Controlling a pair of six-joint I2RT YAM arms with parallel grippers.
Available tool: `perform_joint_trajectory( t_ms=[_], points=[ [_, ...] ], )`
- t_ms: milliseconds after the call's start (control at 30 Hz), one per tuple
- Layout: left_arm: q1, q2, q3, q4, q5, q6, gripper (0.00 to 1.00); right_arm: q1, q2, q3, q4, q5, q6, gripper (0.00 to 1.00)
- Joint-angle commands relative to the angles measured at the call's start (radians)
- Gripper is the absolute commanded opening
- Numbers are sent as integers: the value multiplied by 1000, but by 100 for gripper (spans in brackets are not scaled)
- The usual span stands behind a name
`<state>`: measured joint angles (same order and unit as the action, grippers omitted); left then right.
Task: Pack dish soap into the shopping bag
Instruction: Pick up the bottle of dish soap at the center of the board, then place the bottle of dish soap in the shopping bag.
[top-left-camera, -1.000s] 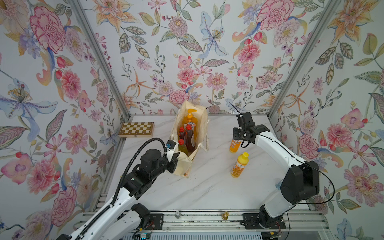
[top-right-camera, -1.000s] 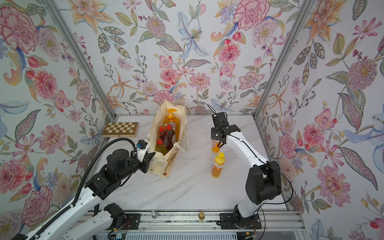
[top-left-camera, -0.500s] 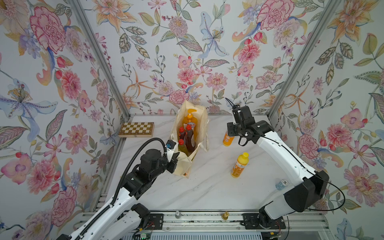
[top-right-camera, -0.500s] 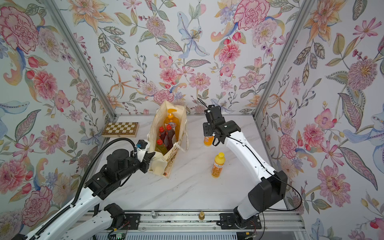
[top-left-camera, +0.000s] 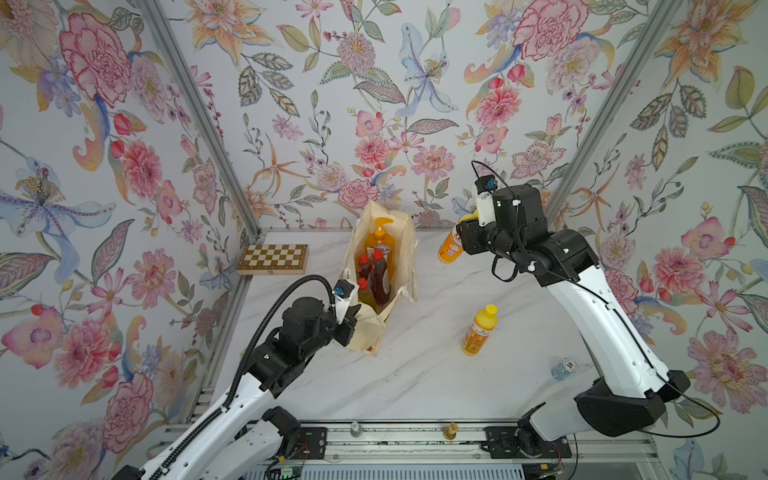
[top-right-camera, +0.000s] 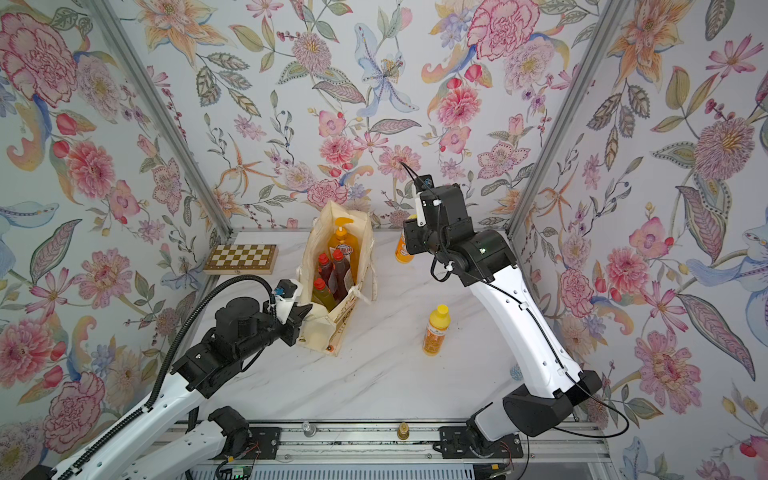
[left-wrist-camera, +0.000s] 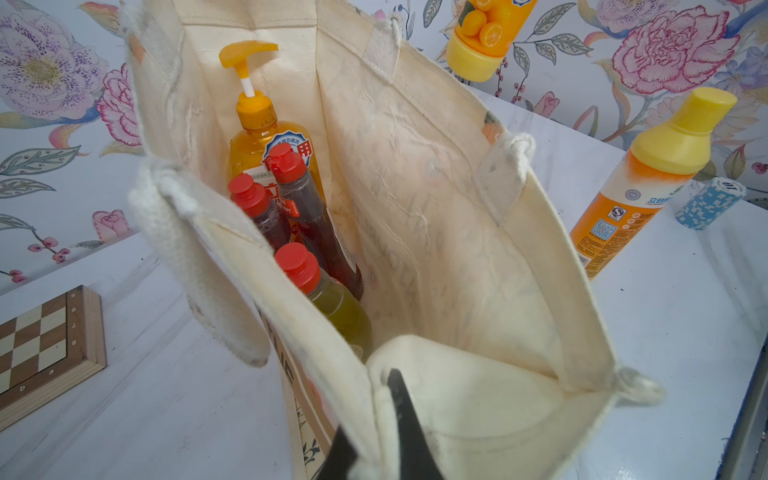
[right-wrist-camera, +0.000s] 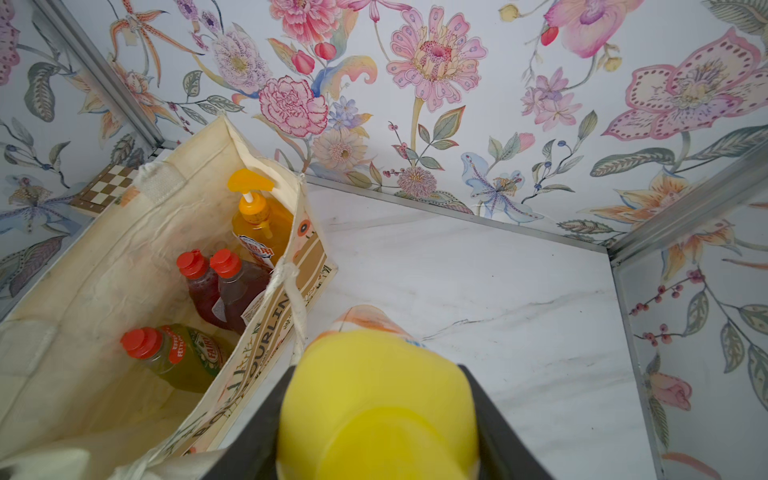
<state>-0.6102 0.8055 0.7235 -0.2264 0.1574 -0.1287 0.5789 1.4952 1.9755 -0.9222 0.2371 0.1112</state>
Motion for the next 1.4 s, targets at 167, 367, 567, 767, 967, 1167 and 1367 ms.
perform_joint_trajectory(
  t_ms=[167,367,567,767,967,1167,1367],
  points=[
    [-17,22,40,44,61,35,0,16,37,172,42,-159,-27,0],
    [-17,46,38,41,87,41,0,55,98,319,40,-286,-25,0],
    [-18,60,43,29,113,44,0,131,174,385,39,-322,-28,0],
    [-20,46,50,-5,123,45,0,189,231,373,39,-297,-28,0],
    [-19,28,45,-37,109,38,0,225,264,358,39,-295,-14,0],
    [-19,14,54,-46,90,40,0,240,258,317,38,-351,23,0],
    [-19,8,73,-45,68,40,0,269,236,236,41,-356,39,0]
  ],
)
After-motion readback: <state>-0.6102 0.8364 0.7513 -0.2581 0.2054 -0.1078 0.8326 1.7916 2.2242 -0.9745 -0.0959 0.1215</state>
